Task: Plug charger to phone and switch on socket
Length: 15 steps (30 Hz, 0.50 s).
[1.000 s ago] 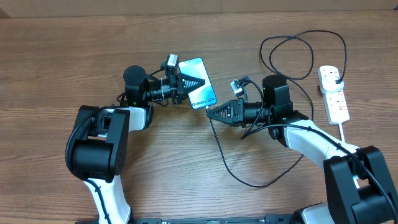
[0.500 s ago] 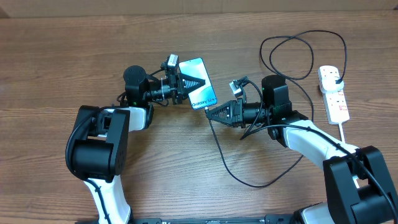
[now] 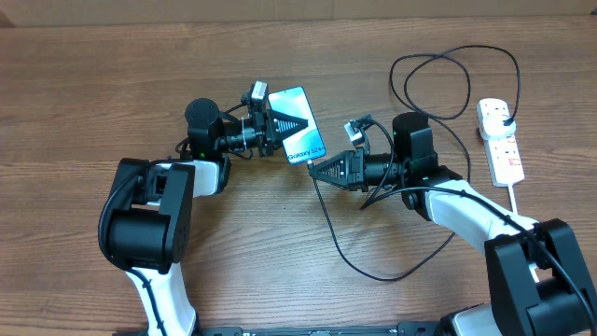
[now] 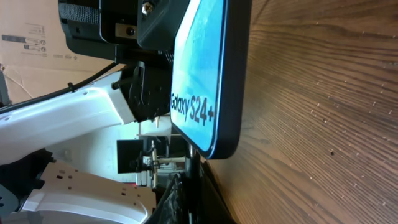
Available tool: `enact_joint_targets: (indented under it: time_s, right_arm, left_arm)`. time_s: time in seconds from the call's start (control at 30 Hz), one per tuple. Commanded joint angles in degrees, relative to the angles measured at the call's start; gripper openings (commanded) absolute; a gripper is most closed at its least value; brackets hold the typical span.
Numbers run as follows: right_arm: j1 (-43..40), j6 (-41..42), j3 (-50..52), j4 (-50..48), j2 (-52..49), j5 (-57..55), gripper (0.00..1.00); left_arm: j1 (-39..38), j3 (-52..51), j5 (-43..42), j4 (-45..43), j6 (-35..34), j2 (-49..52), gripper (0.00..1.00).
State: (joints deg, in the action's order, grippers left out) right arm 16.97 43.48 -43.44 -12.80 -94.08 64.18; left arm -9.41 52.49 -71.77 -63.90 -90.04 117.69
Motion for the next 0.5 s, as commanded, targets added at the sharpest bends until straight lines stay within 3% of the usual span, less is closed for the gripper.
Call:
enact_joint_targets:
  time_s: [0.0, 0.47]
  right_arm:
    - [0.3, 0.0, 0.3, -0.2, 0.7, -1.2, 0.04]
    - [0.3, 0.3, 0.3, -1.5, 0.7, -1.8, 0.04]
  left_arm:
    - [-0.4, 0.2, -1.3, -0.6, 1.3, -0.3, 0.04]
    - [-2.3, 0.2, -1.3, -0.6, 3.3, -0.3, 0.04]
